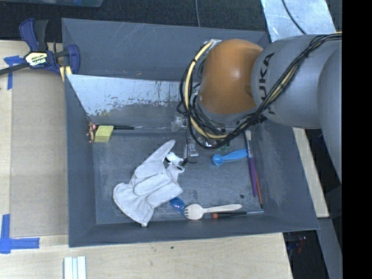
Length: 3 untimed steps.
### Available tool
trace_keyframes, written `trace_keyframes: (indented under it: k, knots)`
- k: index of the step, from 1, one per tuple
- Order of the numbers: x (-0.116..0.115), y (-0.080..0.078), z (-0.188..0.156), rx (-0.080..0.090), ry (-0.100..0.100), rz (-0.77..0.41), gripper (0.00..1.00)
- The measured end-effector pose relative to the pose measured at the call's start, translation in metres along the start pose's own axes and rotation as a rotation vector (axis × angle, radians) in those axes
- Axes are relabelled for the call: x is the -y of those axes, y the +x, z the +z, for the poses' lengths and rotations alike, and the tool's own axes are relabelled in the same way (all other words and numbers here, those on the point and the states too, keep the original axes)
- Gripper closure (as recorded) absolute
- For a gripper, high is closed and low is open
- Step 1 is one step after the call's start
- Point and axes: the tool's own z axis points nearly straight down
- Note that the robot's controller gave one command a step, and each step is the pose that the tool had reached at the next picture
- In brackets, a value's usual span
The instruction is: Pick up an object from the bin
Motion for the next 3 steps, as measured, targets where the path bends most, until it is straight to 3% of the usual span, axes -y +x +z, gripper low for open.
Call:
trace_keyframes:
  k: [1,2,3]
  knots:
    - [-0.0113,0.0126,0.0087,-0.003,0.002,-0.132,0.00]
    - [-0.0052,0.0100,0.0033,0.002,0.000,-0.153,0.00]
    - [-0.0105,0.0090,0.0015,0.003,0.001,0.034,0.00]
